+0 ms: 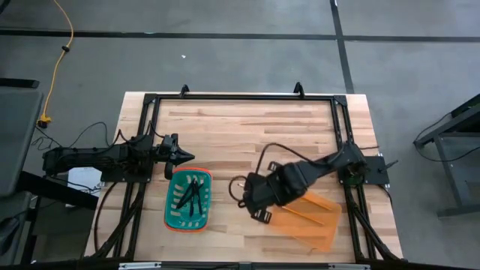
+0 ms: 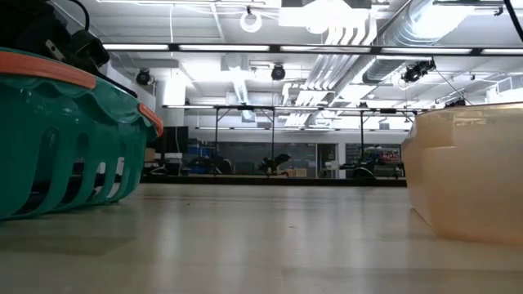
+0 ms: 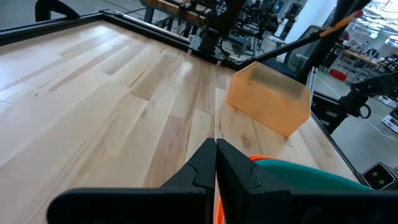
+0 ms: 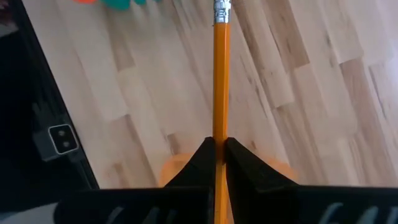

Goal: Sort pens & pencils
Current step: Put the yellow pencil into the orange bin

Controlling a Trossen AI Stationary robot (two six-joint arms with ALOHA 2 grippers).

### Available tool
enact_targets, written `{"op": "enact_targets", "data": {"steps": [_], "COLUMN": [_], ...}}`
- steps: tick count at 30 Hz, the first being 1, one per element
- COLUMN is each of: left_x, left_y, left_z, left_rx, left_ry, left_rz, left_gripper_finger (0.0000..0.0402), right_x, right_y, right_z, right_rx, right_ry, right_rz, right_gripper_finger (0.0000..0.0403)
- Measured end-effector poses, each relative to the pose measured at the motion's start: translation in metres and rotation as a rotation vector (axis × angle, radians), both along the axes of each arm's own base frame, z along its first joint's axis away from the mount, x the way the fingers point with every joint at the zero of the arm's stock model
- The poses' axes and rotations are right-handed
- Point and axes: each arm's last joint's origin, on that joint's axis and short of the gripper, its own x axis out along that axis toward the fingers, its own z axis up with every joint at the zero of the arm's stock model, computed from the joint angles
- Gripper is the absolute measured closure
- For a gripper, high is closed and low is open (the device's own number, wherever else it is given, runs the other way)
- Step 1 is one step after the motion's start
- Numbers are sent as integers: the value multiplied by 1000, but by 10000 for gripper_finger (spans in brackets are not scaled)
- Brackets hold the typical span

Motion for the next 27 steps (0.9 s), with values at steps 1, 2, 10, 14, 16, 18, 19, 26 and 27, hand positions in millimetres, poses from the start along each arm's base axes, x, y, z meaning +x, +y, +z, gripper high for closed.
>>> {"op": "enact_targets", "data": {"steps": [1, 2, 10, 14, 16, 18, 19, 26, 27], "left_x": [0, 0, 0, 0, 0, 0, 0, 0, 0], "left_y": [0, 0, 0, 0, 0, 0, 0, 0, 0], "left_z": [0, 0, 0, 0, 0, 0, 0, 0, 0], "left_rx": [0, 0, 0, 0, 0, 0, 0, 0, 0], "left_ry": [0, 0, 0, 0, 0, 0, 0, 0, 0], "left_rz": [0, 0, 0, 0, 0, 0, 0, 0, 0], "left_gripper_finger": [401, 401, 401, 401, 401, 401, 401, 401, 401], "right_x": [-2, -4, -17, -21, -23, -27, -30, -59, -64], "right_y": [4, 8, 35, 42, 44, 44, 43, 36, 36], "right_z": [0, 0, -14, -35, -44, -50, -53, -65, -67], "right_rx": [-5, -8, -24, -30, -40, -51, -53, -71, -77], "right_ry": [-7, -12, 22, 114, 147, 177, 190, 273, 281], "right_rz": [-9, -15, -34, -18, -19, -28, -42, -111, -114], "right_gripper_finger": [402, 402, 402, 402, 402, 402, 402, 402, 402]}}
